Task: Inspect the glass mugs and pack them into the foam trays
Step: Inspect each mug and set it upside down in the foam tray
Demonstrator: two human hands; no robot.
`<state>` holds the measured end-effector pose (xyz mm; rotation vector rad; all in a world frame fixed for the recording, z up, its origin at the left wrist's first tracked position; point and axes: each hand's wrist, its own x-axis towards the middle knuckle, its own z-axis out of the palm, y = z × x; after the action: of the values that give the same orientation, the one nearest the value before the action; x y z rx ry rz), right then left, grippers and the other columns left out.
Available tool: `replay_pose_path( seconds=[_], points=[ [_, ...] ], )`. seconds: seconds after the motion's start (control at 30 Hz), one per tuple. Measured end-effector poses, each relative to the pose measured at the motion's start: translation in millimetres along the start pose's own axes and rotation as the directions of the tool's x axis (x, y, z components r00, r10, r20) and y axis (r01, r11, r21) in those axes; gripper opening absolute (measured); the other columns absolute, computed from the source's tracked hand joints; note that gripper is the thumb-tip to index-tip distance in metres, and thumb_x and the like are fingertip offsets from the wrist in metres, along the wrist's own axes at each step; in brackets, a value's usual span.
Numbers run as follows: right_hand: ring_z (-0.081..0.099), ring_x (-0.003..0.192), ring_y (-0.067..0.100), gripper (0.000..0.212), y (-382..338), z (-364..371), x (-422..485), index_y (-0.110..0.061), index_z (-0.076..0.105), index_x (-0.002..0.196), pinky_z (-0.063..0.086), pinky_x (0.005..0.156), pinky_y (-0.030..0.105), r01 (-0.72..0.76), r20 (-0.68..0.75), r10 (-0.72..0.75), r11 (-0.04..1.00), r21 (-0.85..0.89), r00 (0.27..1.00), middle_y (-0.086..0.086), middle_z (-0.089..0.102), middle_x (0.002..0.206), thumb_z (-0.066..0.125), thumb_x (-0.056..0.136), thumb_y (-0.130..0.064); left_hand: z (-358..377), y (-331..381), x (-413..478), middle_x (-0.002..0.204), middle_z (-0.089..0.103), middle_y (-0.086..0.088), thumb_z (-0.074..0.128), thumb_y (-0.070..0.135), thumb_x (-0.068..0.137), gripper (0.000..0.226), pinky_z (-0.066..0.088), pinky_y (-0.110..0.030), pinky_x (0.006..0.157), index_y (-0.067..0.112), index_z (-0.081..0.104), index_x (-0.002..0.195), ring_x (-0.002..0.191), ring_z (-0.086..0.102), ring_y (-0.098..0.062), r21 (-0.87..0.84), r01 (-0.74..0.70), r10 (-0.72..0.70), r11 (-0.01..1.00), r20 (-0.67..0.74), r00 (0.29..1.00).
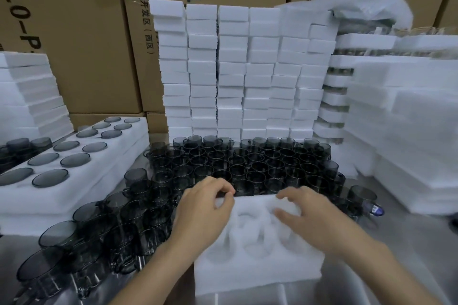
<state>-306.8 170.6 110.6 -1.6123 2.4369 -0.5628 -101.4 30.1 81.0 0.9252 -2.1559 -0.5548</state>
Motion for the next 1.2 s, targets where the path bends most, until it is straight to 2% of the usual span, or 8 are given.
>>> replay_pose_path(
  seconds=[0.1,0.3,0.53,0.67,0.77,0.87,1.03,1.2],
  points=[
    [0.063,0.106,0.011,0.037,28.4,-20.0,-0.6,-0.044,0.058,0.137,0.053,0.094,0.037,-0.063,-0.131,0.062,0.998,-0.006,0.989,-0.012,0.062,0.123,0.057,0.101,-0.055,-7.0,13.4,-6.1,0.130,0.058,0.038,0.046,0.058,0.100,0.037,0.037,-0.029,0.113,0.047,0.065,0.129,0.125,0.049,0.013,0.057,-0.153,0.150,0.987,0.053,0.987],
    [0.064,0.109,0.018,0.041,72.8,-11.5,-16.7,-0.043,0.047,0.138,0.050,0.078,0.035,-0.224,-0.217,0.164,0.931,-0.288,0.962,-0.013,0.062,0.120,0.059,0.100,-0.053,1.7,10.4,-15.0,0.172,-0.003,0.036,0.030,0.074,0.105,0.059,-0.009,-0.031,0.132,0.061,0.021,0.162,0.158,-0.012,0.010,0.208,-0.230,0.085,0.951,0.538,0.839],
    [0.064,0.089,0.016,0.036,25.0,-33.6,-26.7,-0.048,0.041,0.123,0.056,0.070,0.039,-0.060,-0.347,-0.044,0.957,-0.285,0.937,-0.023,0.067,0.099,0.062,0.097,-0.035,-0.3,10.5,-14.8,0.151,0.036,0.041,0.042,0.071,0.101,0.054,0.034,-0.029,0.118,0.060,0.035,0.154,0.140,0.035,0.012,0.106,-0.215,0.176,0.971,0.294,0.939],
    [0.059,0.068,0.010,0.036,-45.8,-36.4,-22.5,-0.042,0.052,0.114,0.047,0.044,0.032,0.340,-0.477,-0.493,0.863,-0.374,0.727,-0.024,0.063,0.086,0.073,0.090,-0.026,-3.5,19.8,-11.6,0.145,0.044,0.043,0.071,0.054,0.096,0.085,0.054,-0.030,0.097,0.075,0.013,0.154,0.124,0.059,0.007,-0.217,-0.129,0.143,0.968,0.049,0.988],
    [0.051,0.068,0.016,0.033,-77.2,-17.7,-6.0,-0.026,0.059,0.100,0.039,0.044,0.030,0.457,-0.509,-0.690,0.723,-0.517,0.515,-0.012,0.056,0.078,0.080,0.083,-0.007,-2.7,22.4,-7.4,0.134,0.065,0.023,0.077,0.025,0.095,0.081,0.062,-0.033,0.093,0.057,0.037,0.157,0.111,0.075,-0.013,-0.574,-0.136,0.093,0.807,-0.104,0.990],
    [0.046,0.072,0.018,0.020,-91.0,2.4,9.7,-0.018,0.062,0.088,0.030,0.056,0.027,0.477,-0.593,-0.724,0.684,-0.552,0.351,-0.007,0.056,0.080,0.062,0.088,0.002,-11.5,25.3,-2.0,0.128,0.075,-0.001,0.067,0.012,0.092,0.060,0.065,-0.036,0.085,0.040,0.062,0.144,0.105,0.078,-0.028,-0.834,-0.108,-0.031,0.541,-0.148,0.988],
    [0.068,0.086,0.021,0.020,-85.5,21.8,27.1,-0.013,0.070,0.088,0.054,0.063,0.033,0.523,-0.703,-0.660,0.710,-0.471,0.263,-0.004,0.073,0.102,0.064,0.095,0.006,-23.2,24.6,2.0,0.132,0.075,-0.011,0.072,0.025,0.097,0.036,0.062,-0.036,0.092,0.032,0.073,0.132,0.115,0.075,-0.035,-0.954,-0.056,-0.112,0.295,-0.093,0.989],
    [0.071,0.085,0.023,0.022,-90.3,3.8,34.5,-0.010,0.076,0.095,0.059,0.066,0.037,0.620,-0.726,-0.669,0.641,-0.453,0.161,0.000,0.076,0.105,0.059,0.105,-0.002,-36.0,38.5,14.3,0.130,0.074,-0.014,0.083,0.038,0.088,0.045,0.063,-0.038,0.092,0.033,0.071,0.131,0.120,0.073,-0.036,-0.935,-0.123,-0.094,0.334,-0.163,0.982]
  ],
)
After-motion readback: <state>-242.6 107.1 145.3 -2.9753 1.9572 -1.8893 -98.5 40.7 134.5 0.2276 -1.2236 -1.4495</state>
